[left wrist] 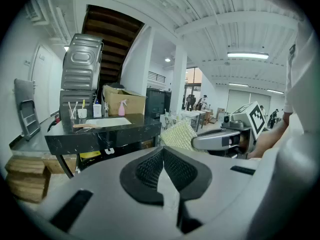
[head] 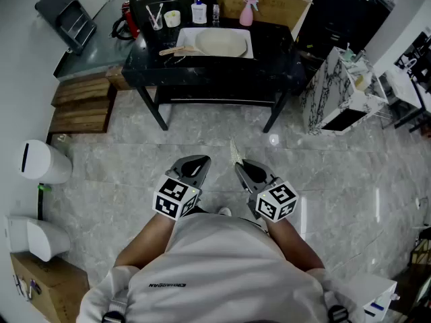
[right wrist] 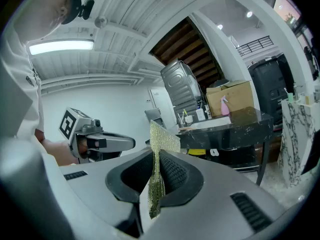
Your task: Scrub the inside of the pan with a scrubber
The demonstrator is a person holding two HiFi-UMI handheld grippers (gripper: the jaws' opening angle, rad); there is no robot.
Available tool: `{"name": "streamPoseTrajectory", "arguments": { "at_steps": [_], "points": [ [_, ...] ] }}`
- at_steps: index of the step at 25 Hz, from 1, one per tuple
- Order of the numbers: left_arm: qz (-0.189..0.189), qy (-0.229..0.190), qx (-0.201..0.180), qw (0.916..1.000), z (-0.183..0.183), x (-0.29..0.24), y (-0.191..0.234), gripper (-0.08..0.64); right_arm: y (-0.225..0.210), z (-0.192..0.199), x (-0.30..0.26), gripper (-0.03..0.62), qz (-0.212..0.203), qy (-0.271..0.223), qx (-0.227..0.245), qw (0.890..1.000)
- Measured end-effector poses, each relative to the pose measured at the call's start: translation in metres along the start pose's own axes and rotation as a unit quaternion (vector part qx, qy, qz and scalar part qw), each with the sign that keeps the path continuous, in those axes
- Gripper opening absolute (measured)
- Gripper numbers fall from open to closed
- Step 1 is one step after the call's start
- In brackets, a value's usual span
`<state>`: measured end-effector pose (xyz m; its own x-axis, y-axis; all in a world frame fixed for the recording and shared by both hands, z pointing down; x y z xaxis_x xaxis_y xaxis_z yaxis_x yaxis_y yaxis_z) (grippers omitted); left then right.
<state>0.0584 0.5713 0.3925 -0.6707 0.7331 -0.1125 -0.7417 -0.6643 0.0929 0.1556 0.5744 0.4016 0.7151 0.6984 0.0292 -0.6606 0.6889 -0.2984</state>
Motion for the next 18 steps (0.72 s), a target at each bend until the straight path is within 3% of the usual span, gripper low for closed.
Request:
{"name": "streamPoseTrajectory", "arguments": {
  "at_steps": [18],
  "points": [
    [0.007, 0.005, -0.01, 0.9999, -0.0047, -0.0073, -0.0092, 0.015, -0.0024, -0.0086, 0.002, 0.066, -0.011, -0.007, -0.009, 1.0]
  ]
}}
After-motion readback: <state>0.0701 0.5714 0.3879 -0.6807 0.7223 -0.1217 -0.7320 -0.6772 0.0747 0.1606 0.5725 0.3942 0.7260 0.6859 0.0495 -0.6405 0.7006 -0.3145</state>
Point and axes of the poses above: the fingertips, and each gripper's own axes: x backward along the fingers, y to its left, z out of its underside, the point moved 1 cm from there along x, backward along the fingers, and after that the axes turned 15 degrees about -y, right-handed, at the moved point
